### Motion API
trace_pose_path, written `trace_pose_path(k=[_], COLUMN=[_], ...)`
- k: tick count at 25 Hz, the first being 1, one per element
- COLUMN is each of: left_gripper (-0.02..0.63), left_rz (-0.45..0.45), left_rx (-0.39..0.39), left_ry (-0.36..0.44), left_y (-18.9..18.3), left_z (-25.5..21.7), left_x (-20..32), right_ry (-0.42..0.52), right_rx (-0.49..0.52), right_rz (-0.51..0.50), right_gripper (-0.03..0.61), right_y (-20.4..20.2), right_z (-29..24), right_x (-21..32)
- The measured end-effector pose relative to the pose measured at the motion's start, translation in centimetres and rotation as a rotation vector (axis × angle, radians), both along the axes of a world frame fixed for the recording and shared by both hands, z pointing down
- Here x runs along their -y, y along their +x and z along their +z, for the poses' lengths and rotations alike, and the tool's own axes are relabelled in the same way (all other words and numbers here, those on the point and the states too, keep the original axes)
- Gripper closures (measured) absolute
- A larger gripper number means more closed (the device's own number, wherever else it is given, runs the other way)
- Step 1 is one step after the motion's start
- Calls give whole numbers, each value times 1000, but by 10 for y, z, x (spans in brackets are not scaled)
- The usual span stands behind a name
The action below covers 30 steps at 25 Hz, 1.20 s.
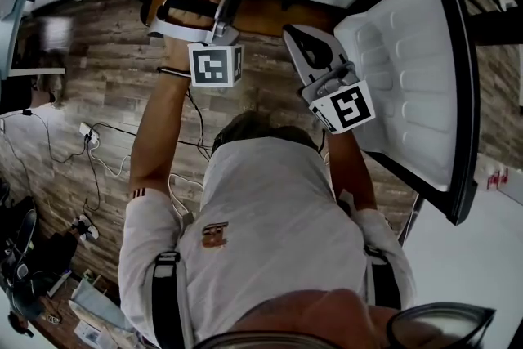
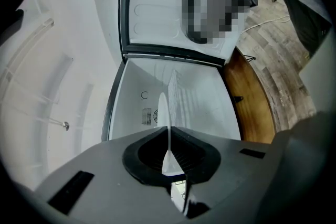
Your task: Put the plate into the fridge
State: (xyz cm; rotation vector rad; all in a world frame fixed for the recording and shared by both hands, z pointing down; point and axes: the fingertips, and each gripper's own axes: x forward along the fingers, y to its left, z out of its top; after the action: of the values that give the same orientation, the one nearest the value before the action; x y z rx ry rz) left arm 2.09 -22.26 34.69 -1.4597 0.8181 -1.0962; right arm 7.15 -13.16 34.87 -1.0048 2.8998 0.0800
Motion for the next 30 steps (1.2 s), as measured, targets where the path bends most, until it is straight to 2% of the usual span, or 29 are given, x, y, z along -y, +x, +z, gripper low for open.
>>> trace_pose_path(k=[12, 23, 30], left_gripper=[586, 586, 586], left_rz=[46, 70, 28], left_rx=[19, -4, 8], left_ry=[23, 5, -18], left_y=[-33, -35, -29], left_z=[9, 5, 17], left_x=[60, 83, 107], right_ry=[14, 7, 2], right_rx=[-18, -46, -57], right_rz=[51, 87, 58], right_gripper=[546, 546, 546], right_y=[-51, -64, -54], right_z=[6, -3, -2], right_x=[53, 70, 93])
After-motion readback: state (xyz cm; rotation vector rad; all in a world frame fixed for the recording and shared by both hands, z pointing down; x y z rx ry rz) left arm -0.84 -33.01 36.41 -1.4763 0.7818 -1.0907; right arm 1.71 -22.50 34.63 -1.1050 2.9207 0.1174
